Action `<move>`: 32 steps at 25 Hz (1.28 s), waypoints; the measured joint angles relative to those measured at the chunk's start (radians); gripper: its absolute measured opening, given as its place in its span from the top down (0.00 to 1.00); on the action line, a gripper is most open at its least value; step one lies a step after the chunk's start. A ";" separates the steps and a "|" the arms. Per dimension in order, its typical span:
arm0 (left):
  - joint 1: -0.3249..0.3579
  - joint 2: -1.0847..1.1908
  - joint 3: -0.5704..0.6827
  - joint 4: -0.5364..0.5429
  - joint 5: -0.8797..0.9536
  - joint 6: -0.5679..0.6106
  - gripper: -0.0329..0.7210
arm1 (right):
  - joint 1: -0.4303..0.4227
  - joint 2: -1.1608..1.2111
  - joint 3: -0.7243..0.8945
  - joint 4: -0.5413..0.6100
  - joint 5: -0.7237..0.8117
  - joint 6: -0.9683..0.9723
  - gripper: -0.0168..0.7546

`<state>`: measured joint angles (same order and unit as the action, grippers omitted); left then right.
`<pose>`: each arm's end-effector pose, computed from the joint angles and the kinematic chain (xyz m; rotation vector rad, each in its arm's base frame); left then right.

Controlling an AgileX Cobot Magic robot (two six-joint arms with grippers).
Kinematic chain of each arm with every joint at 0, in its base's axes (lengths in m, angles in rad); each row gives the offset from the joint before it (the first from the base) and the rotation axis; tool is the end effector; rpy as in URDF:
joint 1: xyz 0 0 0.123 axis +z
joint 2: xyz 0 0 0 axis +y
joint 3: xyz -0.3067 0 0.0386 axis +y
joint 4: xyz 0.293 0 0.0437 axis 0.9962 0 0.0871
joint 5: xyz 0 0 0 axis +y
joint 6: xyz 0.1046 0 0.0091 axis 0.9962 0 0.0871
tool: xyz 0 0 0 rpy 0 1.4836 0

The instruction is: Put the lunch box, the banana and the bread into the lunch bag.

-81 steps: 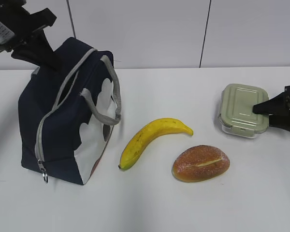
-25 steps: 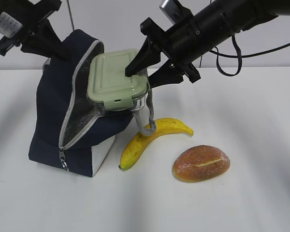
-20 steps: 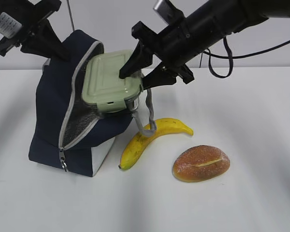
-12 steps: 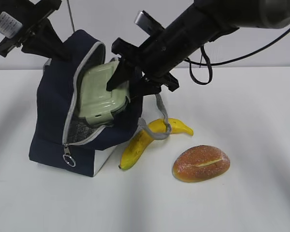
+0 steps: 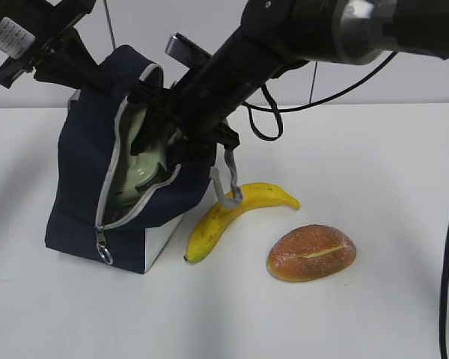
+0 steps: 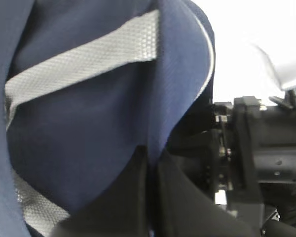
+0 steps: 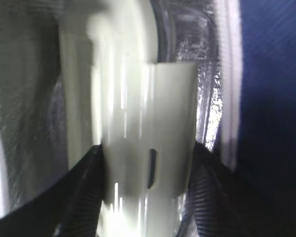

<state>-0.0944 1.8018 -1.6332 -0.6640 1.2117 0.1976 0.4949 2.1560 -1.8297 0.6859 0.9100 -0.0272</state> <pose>0.4268 -0.1013 0.3265 0.1893 2.6955 -0.8946 0.4507 0.3029 0.2272 -0.2814 2.7077 0.9933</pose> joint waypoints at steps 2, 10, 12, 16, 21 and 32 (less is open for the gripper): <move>0.000 0.000 0.000 0.000 -0.001 0.000 0.96 | 0.008 0.014 -0.002 0.000 -0.027 0.000 0.50; 0.000 0.000 0.000 0.003 -0.016 0.000 0.96 | 0.045 0.080 -0.006 -0.003 -0.104 0.002 0.50; 0.000 0.000 0.000 0.008 -0.016 0.000 0.96 | 0.051 0.092 -0.006 0.001 -0.122 0.002 0.50; 0.000 0.000 0.000 0.025 -0.020 0.000 0.96 | 0.055 0.112 -0.008 0.010 -0.140 0.003 0.48; 0.000 0.000 0.000 0.030 -0.023 0.000 0.96 | 0.055 0.120 -0.013 0.010 -0.138 -0.020 0.43; 0.000 0.000 0.000 0.030 -0.021 0.000 0.96 | 0.023 0.120 -0.272 -0.168 0.213 -0.036 0.42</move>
<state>-0.0944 1.8018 -1.6332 -0.6341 1.1904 0.1976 0.5180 2.2757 -2.1022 0.5176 1.1227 -0.0633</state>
